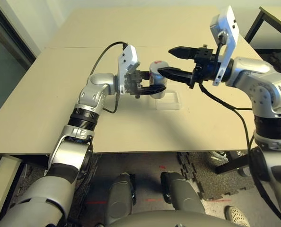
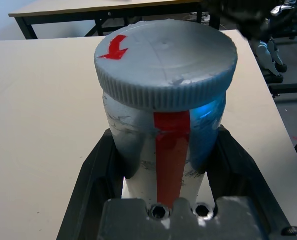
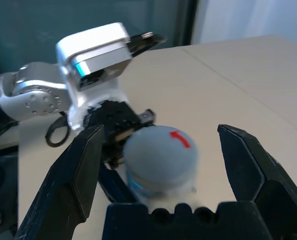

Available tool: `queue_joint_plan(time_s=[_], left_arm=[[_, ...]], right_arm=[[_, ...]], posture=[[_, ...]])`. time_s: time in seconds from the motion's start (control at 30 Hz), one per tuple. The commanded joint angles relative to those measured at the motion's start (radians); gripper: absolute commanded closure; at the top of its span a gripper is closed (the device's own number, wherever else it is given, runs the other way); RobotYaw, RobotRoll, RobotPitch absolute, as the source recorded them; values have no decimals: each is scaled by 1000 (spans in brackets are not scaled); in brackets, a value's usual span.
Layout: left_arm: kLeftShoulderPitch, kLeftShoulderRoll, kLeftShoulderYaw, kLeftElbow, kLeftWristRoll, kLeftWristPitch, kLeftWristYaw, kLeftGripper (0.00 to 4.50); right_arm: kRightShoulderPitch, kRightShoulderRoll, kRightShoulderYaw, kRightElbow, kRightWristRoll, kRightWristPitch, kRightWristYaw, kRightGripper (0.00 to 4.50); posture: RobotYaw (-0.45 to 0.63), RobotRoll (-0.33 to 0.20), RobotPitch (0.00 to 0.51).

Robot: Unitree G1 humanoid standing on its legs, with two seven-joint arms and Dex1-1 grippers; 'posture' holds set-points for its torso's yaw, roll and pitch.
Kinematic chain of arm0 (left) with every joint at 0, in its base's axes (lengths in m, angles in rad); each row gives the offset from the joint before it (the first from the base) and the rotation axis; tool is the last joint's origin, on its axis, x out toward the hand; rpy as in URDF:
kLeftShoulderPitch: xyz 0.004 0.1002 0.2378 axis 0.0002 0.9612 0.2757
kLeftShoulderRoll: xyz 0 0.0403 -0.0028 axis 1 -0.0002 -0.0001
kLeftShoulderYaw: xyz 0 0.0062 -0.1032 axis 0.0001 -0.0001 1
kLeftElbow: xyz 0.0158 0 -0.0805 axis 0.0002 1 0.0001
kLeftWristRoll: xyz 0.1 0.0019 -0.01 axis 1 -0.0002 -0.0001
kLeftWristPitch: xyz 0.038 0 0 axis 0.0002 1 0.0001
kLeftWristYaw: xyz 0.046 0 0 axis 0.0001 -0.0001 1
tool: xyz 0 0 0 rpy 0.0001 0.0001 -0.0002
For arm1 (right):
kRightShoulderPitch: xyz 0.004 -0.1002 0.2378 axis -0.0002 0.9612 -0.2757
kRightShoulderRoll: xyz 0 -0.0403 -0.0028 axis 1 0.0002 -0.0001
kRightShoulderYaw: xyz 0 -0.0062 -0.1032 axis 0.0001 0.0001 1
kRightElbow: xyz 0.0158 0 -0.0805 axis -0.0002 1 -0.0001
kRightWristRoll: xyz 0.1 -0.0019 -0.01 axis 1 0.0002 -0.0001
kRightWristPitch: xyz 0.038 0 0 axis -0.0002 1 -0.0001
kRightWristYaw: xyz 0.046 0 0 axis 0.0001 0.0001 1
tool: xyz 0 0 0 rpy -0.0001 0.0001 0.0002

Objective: Pour the medicine from the bottle into the box.

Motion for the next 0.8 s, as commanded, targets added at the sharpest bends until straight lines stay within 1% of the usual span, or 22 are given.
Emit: queue_joint_plan(time_s=[0.03,0.17,0.4,0.67,0.8], left_arm=[[-10,-3,-8,4,8,-8,-11,2021],[-5,-4,-7,-7,6,-3,-8,2021],[2,-8,-7,-24,2,8,-1,2021],[10,-13,-6,-24,3,9,3,2021],[11,-11,-4,-15,5,5,3,2021]], right_arm=[[-26,14,31,29,-26,-25,1,0],[-39,26,48,70,-59,-51,-1,0],[-44,26,43,114,-96,-69,-6,0],[-19,1,14,89,-82,-44,-12,0],[13,-33,-18,40,-48,1,-12,0]], posture=[[-172,0,99],[-167,0,101],[-166,0,108],[-170,0,114],[-170,0,114]])
